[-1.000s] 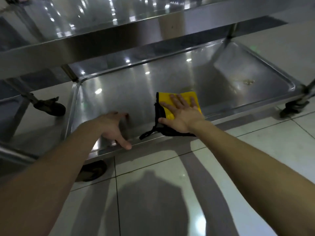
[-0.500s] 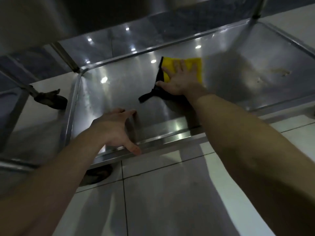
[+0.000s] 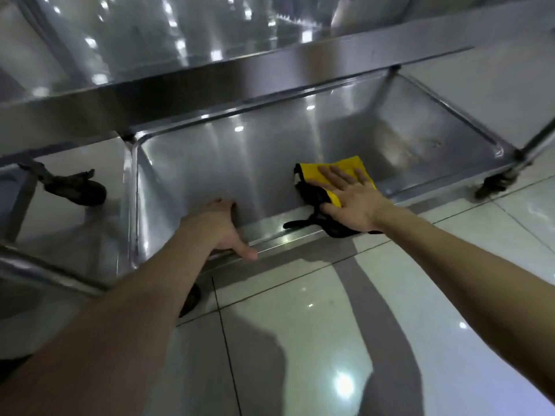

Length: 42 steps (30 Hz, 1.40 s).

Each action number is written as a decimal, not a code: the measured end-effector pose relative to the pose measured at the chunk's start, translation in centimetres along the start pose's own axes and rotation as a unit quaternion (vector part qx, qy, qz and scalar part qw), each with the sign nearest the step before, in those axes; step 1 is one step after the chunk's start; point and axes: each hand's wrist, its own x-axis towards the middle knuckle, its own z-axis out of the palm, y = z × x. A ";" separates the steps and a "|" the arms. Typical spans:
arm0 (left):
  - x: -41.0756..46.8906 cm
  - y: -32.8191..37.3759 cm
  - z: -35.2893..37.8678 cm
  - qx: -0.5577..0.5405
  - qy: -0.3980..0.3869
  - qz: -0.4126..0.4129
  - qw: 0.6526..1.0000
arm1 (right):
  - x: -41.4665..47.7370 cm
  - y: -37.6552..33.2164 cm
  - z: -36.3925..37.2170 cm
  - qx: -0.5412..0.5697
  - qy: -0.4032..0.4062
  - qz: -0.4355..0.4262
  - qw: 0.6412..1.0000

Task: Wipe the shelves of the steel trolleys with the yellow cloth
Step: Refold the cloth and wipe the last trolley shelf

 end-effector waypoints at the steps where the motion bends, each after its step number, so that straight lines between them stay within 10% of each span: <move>1: -0.4 0.2 0.2 0.002 0.021 0.001 1.000 | 0.0 -0.2 0.0 -0.016 0.000 0.016 1.000; 18: -1.3 8.7 2.0 -0.076 0.134 0.031 0.988 | 1.2 -2.3 0.3 0.037 -0.029 -0.004 0.999; 29: 4.2 19.2 0.3 -0.014 0.051 0.011 0.999 | -0.9 12.6 -0.6 0.057 0.008 -0.071 0.996; 36: 4.9 19.4 0.1 -0.001 0.043 0.007 0.999 | 0.6 29.1 -1.7 0.059 0.012 0.075 0.995; 42: 5.8 17.3 1.4 -0.048 0.061 0.016 0.997 | 7.8 29.8 -2.7 0.059 0.032 0.168 0.983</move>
